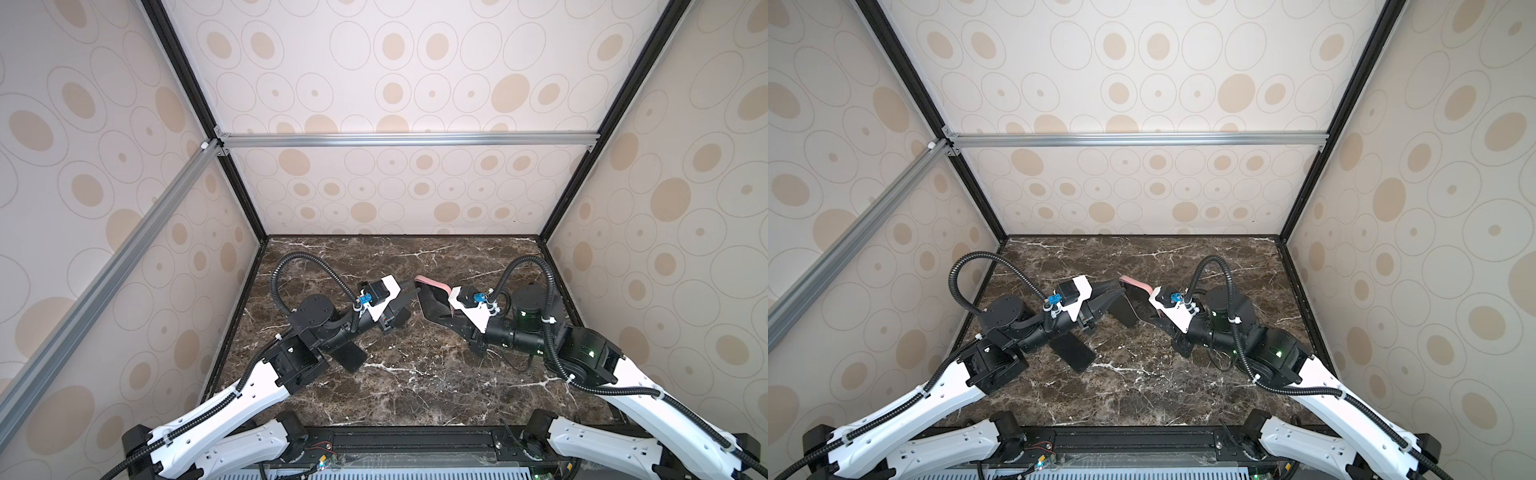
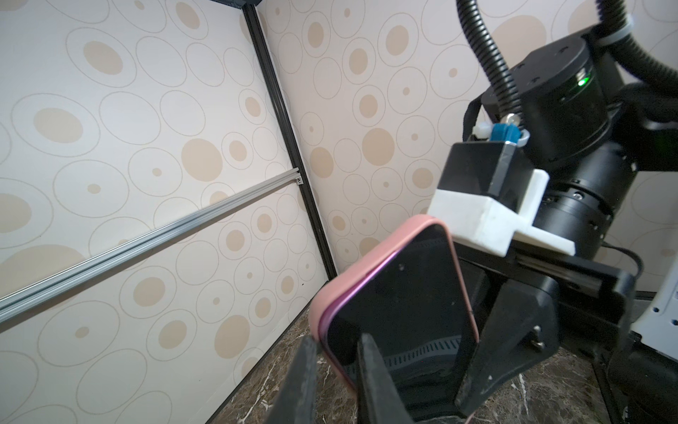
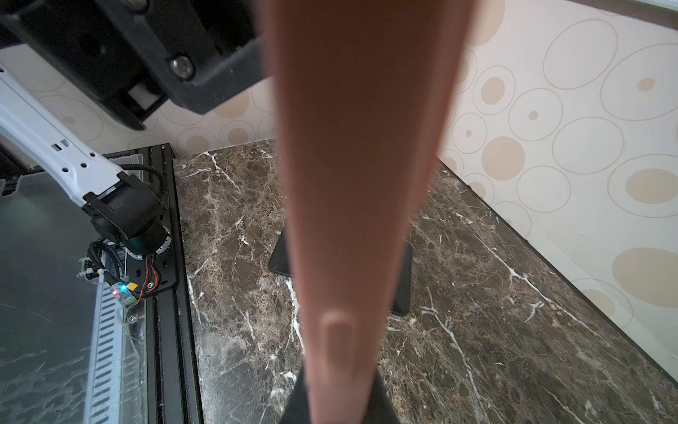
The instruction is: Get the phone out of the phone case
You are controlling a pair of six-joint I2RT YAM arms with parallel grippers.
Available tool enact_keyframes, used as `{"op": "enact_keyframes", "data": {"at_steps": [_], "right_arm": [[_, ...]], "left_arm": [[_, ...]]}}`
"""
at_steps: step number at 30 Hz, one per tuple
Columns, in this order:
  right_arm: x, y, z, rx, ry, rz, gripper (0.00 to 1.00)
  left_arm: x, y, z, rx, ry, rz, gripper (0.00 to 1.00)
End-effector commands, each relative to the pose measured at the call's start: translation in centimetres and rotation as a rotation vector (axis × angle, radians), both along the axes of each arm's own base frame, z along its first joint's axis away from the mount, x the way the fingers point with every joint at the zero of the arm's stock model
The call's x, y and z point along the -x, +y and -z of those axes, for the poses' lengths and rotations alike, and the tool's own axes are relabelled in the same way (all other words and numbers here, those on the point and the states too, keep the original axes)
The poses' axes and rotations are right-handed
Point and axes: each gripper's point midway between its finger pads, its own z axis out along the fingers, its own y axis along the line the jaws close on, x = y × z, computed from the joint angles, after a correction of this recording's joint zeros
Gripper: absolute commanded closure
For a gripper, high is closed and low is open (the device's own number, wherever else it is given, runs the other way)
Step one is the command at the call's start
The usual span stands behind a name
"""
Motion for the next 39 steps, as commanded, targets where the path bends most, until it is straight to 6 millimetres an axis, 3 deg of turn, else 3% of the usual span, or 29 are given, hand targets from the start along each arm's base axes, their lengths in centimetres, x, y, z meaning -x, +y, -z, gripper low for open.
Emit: {"op": "enact_keyframes", "data": {"at_steps": [1, 9, 25, 39], "right_arm": [[1.6, 1.2, -1.5, -0.019, -0.036, -0.127, 1.00], [3.0, 2.1, -1.1, 0.001, 0.003, -0.230, 1.00], [3.9, 2.5, -1.0, 0.002, 0.006, -0.291, 1.00], [2.9, 1.4, -1.1, 0.009, -0.025, -0.205, 1.00]], "left_arm": [[1.4, -1.4, -0.4, -0.044, -0.014, 0.107, 0.80], [2.2, -2.9, 1.4, -0.117, 0.036, 0.204, 0.80], [4.9, -4.5, 3.4, -0.181, 0.110, 0.414, 0.76], [8.1, -4.5, 2.8, -0.143, 0.131, 0.613, 0.73]]}}
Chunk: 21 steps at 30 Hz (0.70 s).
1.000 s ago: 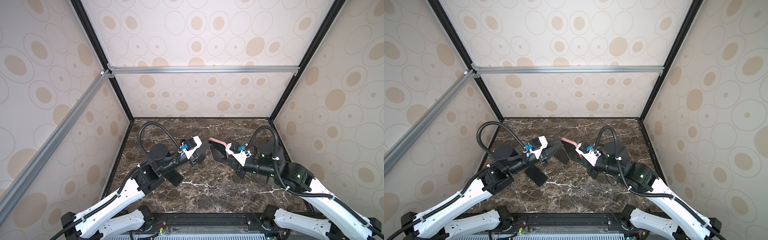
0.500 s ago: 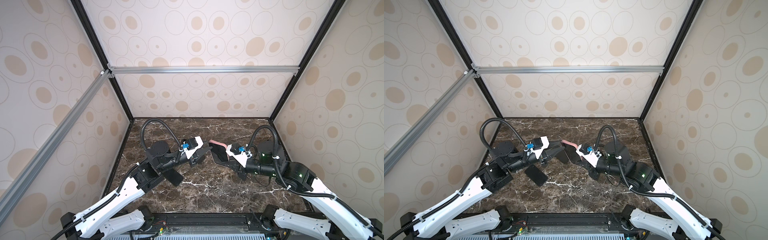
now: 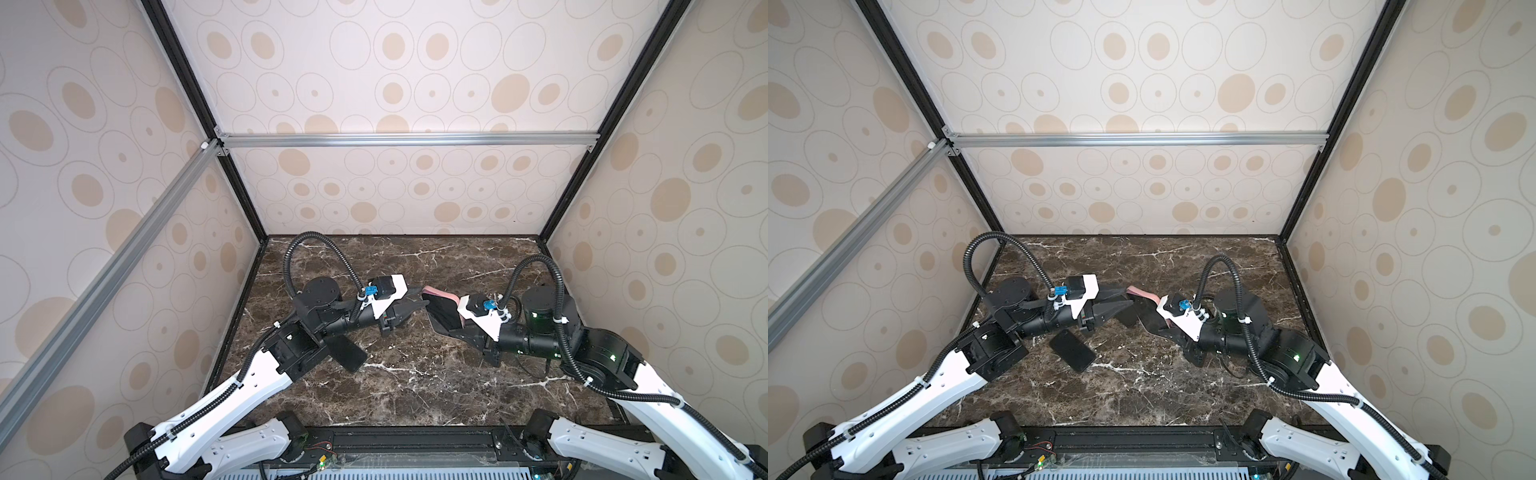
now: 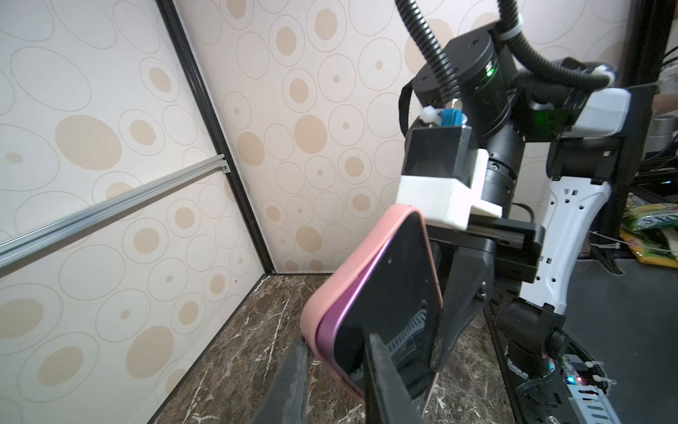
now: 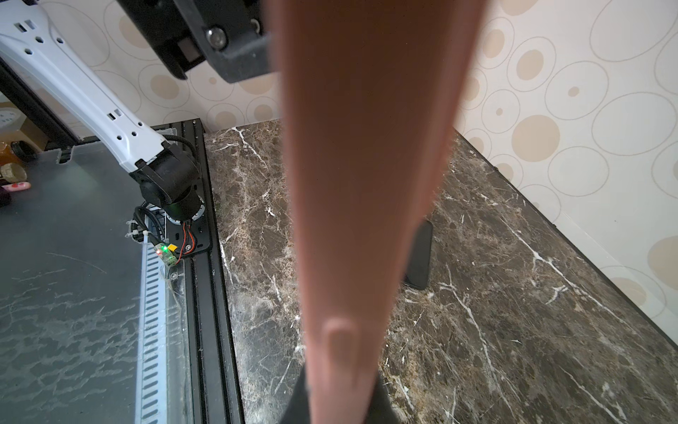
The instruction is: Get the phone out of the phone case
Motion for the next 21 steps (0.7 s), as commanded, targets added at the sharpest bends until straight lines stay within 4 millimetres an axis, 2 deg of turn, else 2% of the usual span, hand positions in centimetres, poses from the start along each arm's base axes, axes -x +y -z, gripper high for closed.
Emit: {"op": "enact_keyframes", "data": {"at_steps": [1, 7, 11, 15, 17, 21], "right_arm": [[0.4, 2.9, -1.7, -0.064, -0.088, -0.134, 1.00], [1.3, 3.5, -1.4, -0.066, -0.065, -0.200, 1.00], [1.0, 3.5, -1.5, -0.074, -0.075, -0.185, 1.00], [-0.8, 2.7, -2.3, -0.100, -0.117, -0.057, 1.00], [-0.8, 2.3, -3.4, -0.154, -0.158, -0.036, 1.00], [-0.2, 2.2, -4.4, -0.200, -0.190, -0.064, 1.00]], "left_arm": [[6.1, -2.2, 1.5, -0.032, 0.038, 0.357, 0.72], [6.4, -2.4, 1.3, -0.016, 0.048, 0.389, 0.71], [6.5, -2.4, 1.2, -0.008, 0.049, 0.395, 0.71], [6.7, -2.4, 1.3, 0.002, 0.060, 0.413, 0.71], [7.0, -2.3, 1.2, 0.012, 0.065, 0.429, 0.71], [7.7, -2.2, 1.5, 0.010, 0.090, 0.466, 0.70]]}}
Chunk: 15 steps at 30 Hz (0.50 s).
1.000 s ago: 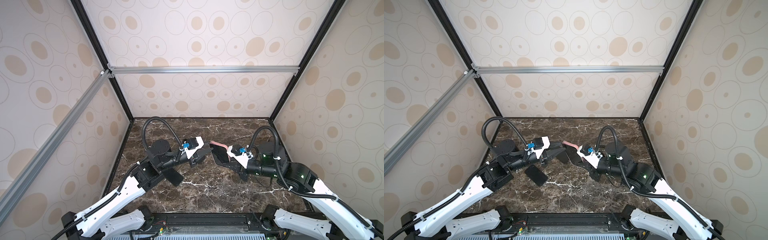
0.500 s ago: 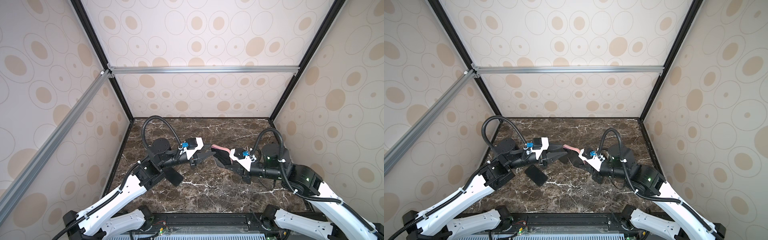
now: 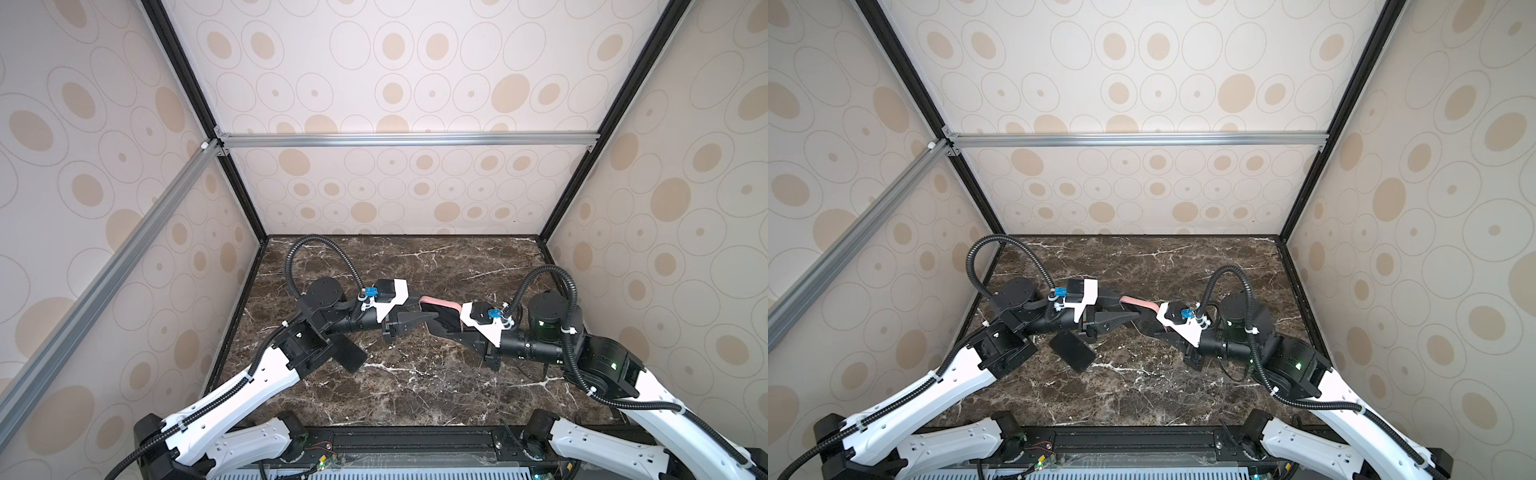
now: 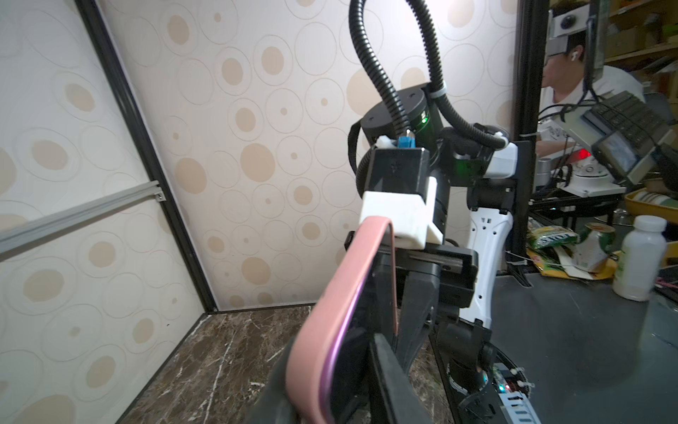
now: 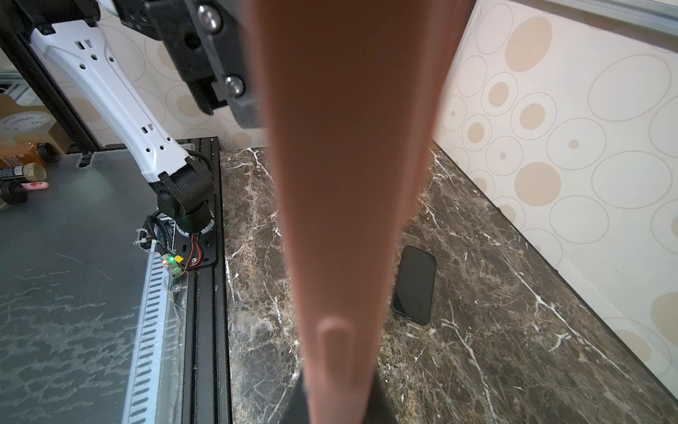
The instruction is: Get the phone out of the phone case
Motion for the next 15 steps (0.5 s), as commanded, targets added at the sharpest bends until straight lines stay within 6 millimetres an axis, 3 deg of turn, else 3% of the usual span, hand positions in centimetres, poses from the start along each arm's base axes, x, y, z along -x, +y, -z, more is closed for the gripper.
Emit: {"op": "enact_keyframes", "data": {"at_steps": [1, 8, 12, 15], "right_arm": [[-0.9, 1.5, -3.7, -0.133, -0.108, -0.012, 1.00], [-0.6, 1.3, -4.7, -0.174, -0.125, -0.016, 1.00], [-1.7, 0.4, -4.9, -0.192, -0.138, 0.076, 1.00], [-3.5, -0.9, -4.3, -0.165, -0.134, 0.206, 1.00]], "left_arm": [[4.8, -1.0, 1.9, -0.052, 0.034, 0.261, 0.70], [4.9, -0.9, 2.0, -0.052, 0.030, 0.260, 0.70], [1.6, 0.0, 1.2, -0.007, -0.002, 0.004, 0.59], [-0.7, 1.7, -0.8, 0.058, -0.064, -0.195, 0.55]]}}
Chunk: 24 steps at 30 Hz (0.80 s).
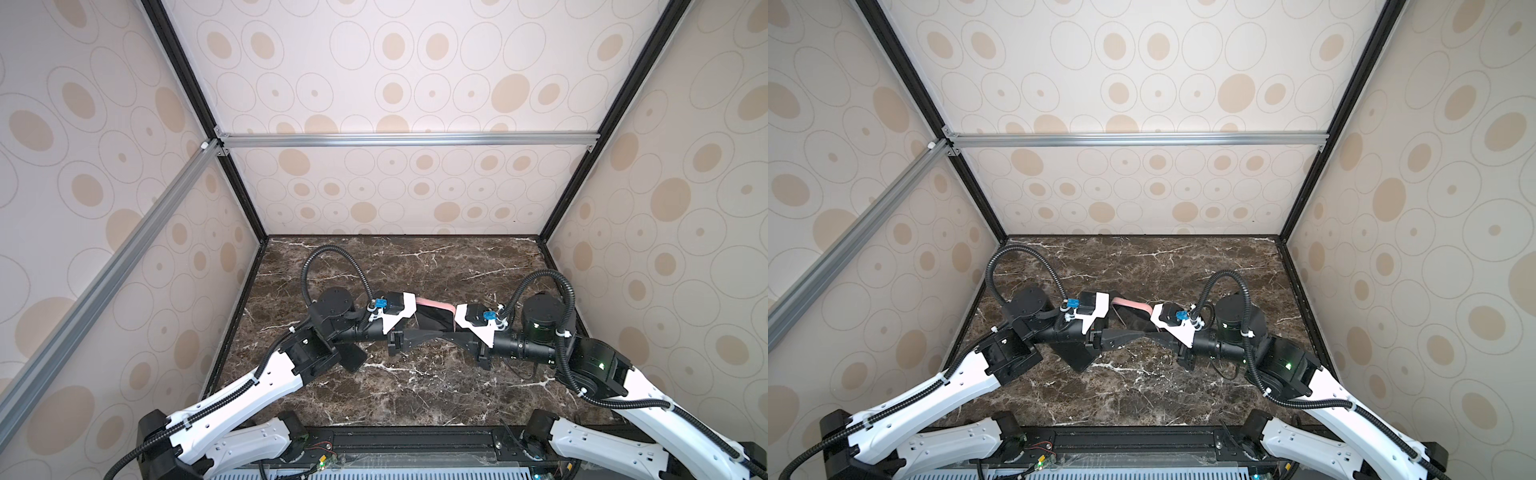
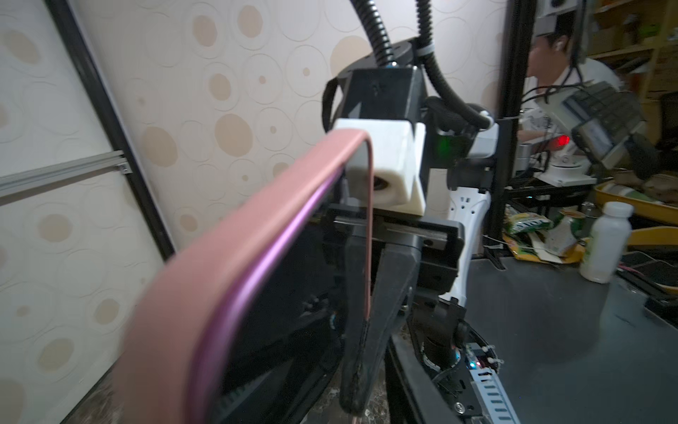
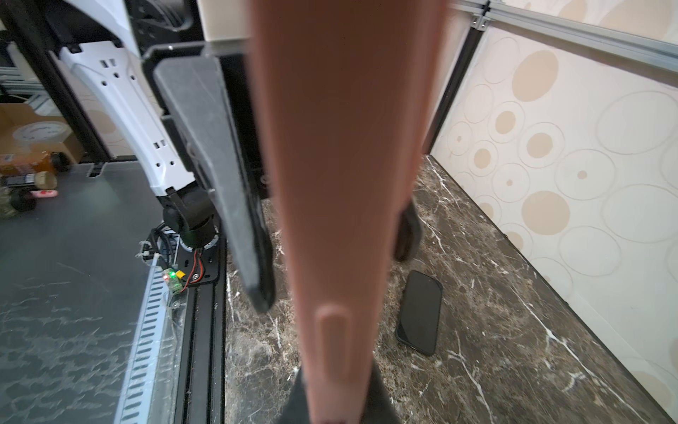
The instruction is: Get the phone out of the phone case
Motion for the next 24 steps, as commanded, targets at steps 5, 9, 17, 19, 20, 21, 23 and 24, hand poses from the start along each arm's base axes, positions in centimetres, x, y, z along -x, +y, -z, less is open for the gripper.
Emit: {"op": "enact_keyframes", "data": {"at_steps": [5, 9, 17, 19, 20, 21, 23, 24], "right_arm": [[-4.8, -3.1, -2.1, -0.047, -0.054, 0.334, 1.00], [-5.2, -3.1, -1.6, -0.030, -0.036, 0.354, 1.00], [-4.6, -2.5, -1.1, -0.018, -0.021, 0.301, 1.00], [-4.3, -2.2, -1.0, -0.013, -0.018, 0.276, 1.00], [-4.1, -2.1, -0.9, -0.010, -0.014, 0.265, 1.00], [-4.0, -2.0, -0.8, -0.008, -0.013, 0.256, 1.00], [-3.8, -1.7, -0.6, -0.004, -0.008, 0.239, 1.00], [-3.7, -1.7, -0.6, -0.004, -0.005, 0.233, 1.00]], "left_arm": [[-2.6, 3.7, -5.6, 0.116, -0.199, -0.324, 0.57], [-3.0, 4.0, -6.1, 0.118, -0.233, -0.363, 0.59], [-3.0, 3.5, -6.1, 0.114, -0.249, -0.351, 0.68], [-3.1, 3.5, -6.1, 0.116, -0.252, -0.356, 0.69], [-3.2, 3.5, -6.2, 0.117, -0.252, -0.360, 0.69], [-3.2, 3.5, -6.2, 0.119, -0.254, -0.362, 0.70], [-3.3, 3.6, -6.3, 0.121, -0.258, -0.369, 0.70], [-3.4, 3.6, -6.4, 0.122, -0.260, -0.373, 0.70]]}}
